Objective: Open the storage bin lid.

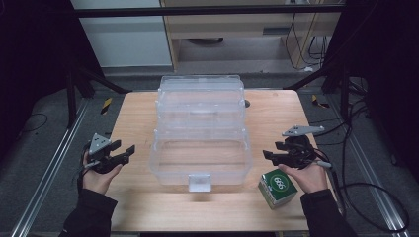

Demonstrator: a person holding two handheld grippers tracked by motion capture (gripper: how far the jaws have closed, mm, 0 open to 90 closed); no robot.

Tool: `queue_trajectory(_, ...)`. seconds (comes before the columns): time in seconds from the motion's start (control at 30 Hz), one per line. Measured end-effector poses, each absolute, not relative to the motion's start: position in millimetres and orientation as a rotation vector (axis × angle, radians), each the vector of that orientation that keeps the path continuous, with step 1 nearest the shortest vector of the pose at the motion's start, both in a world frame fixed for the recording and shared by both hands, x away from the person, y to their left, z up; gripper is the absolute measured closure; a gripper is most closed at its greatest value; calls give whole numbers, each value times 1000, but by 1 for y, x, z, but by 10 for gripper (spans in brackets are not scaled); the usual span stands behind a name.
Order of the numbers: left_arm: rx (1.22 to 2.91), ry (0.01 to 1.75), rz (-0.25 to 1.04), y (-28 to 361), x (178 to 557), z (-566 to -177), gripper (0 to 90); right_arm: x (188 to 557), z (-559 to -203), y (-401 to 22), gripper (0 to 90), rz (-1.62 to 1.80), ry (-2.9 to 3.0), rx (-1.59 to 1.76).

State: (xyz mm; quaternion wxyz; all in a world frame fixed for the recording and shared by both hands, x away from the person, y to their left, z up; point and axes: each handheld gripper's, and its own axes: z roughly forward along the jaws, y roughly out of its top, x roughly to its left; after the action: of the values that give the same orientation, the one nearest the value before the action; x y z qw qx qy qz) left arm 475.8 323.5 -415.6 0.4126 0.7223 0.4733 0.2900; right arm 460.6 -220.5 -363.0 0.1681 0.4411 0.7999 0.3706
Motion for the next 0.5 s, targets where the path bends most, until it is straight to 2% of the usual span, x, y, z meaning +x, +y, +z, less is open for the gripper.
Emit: queue_trajectory(0.5,1841,1213,716,324,480,-419,377,454,-356,-223,223,919,2333,1293)
